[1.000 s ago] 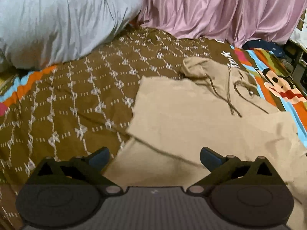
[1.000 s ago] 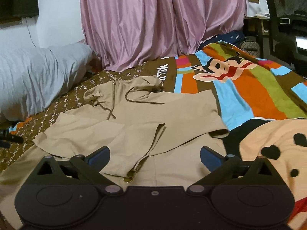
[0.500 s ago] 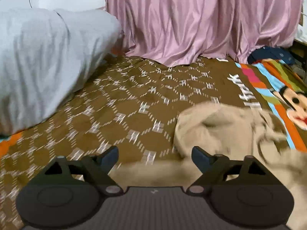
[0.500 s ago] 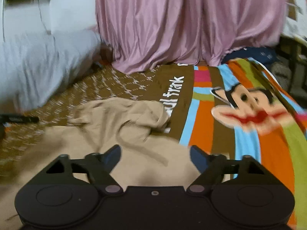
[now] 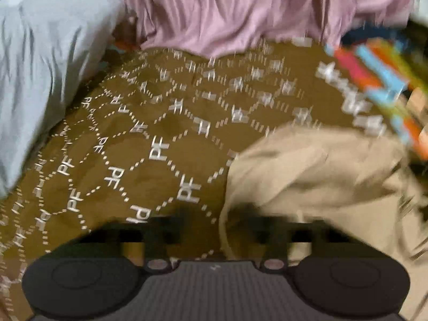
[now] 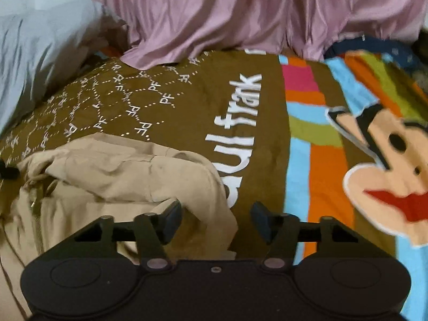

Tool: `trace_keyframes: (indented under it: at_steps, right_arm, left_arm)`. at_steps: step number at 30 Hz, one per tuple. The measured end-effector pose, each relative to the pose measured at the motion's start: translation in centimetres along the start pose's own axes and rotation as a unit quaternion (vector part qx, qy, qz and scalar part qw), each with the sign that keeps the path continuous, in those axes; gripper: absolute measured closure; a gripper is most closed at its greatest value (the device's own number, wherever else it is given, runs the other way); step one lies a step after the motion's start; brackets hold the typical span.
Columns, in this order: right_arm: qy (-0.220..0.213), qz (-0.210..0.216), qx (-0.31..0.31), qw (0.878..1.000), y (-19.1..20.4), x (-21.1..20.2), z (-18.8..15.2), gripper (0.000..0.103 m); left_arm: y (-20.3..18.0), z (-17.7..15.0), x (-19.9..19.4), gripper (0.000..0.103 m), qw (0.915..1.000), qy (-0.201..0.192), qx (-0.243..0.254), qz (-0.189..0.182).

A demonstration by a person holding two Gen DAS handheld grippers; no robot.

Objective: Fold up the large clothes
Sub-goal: 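Grasp the hem with both tools and fold it up toward the hood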

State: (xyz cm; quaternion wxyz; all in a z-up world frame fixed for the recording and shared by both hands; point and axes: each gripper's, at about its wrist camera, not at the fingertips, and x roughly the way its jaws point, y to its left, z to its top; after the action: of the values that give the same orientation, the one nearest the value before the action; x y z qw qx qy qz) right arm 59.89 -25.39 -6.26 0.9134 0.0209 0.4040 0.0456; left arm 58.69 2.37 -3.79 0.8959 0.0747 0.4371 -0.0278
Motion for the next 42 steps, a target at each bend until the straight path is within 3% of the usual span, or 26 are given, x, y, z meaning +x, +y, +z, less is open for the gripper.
trace_keyframes:
  at_steps: [2,4,8,11,15,21,25,27,29,30,32,34,38,42]
  right_arm:
    - [-0.006,-0.015,0.006,1.000,0.1,-0.2,-0.2,0.093]
    - [-0.051,-0.032,-0.013,0.998,0.5,-1.7,-0.6,0.099]
    - [-0.185,-0.038,-0.014,0.982,-0.1,-8.2,-2.2,0.101]
    - [-0.239,-0.027,-0.007,0.971,-0.5,-12.7,-4.0,0.101]
    - [-0.281,-0.015,-0.009,0.960,-0.4,-17.8,-6.5,0.101]
    - [-0.304,-0.025,-0.076,0.949,0.1,-23.8,-11.0,0.101]
    - [-0.297,-0.050,-0.154,0.941,1.2,-25.8,-14.8,0.099]
    - [-0.292,-0.063,-0.199,0.933,1.9,-26.3,-17.0,0.098]
    - [-0.279,-0.068,-0.230,0.930,2.4,-26.5,-19.0,0.091]
    - [-0.272,-0.070,-0.240,0.929,2.6,-26.5,-19.8,0.088]
    - [-0.250,-0.068,-0.254,0.932,2.7,-26.5,-21.3,0.075]
    - [-0.222,-0.063,-0.272,0.934,2.9,-26.5,-22.6,0.064]
    - [-0.144,-0.025,-0.333,0.931,3.1,-26.9,-25.7,0.049]
    - [-0.103,-0.010,-0.362,0.927,2.8,-28.8,-28.0,0.037]
  left_arm:
    - [-0.7,-0.5,-0.7,0.101,0.9994,-0.020,-0.006,0.027]
    - [-0.7,-1.3,-2.7,0.101,0.9952,-0.071,-0.023,0.063]
    - [1.3,-4.5,-9.1,0.099,0.9762,-0.191,-0.094,0.043]
    - [1.3,-6.9,-13.1,0.099,0.9628,-0.246,-0.099,0.049]
    - [1.1,-10.0,-17.0,0.099,0.9519,-0.289,-0.084,0.055]
    - [0.7,-14.8,-20.7,0.099,0.9394,-0.334,-0.065,0.043]
    - [0.9,-17.9,-21.5,0.098,0.9492,-0.310,-0.049,0.026]
    - [1.4,-19.1,-21.3,0.090,0.9583,-0.282,-0.044,0.013]
    - [2.0,-20.0,-21.0,0.070,0.9700,-0.239,-0.042,-0.003]
    - [2.3,-20.5,-20.8,0.066,0.9754,-0.217,-0.037,-0.012]
    - [3.2,-21.4,-20.5,0.043,0.9852,-0.166,-0.024,-0.037]
    - [4.3,-22.6,-20.4,0.038,0.9903,-0.122,-0.012,-0.066]
    - [6.7,-25.5,-21.5,0.025,0.9921,-0.074,-0.029,-0.097]
    - [10.0,-27.5,-22.5,0.020,0.9822,-0.057,-0.113,-0.139]
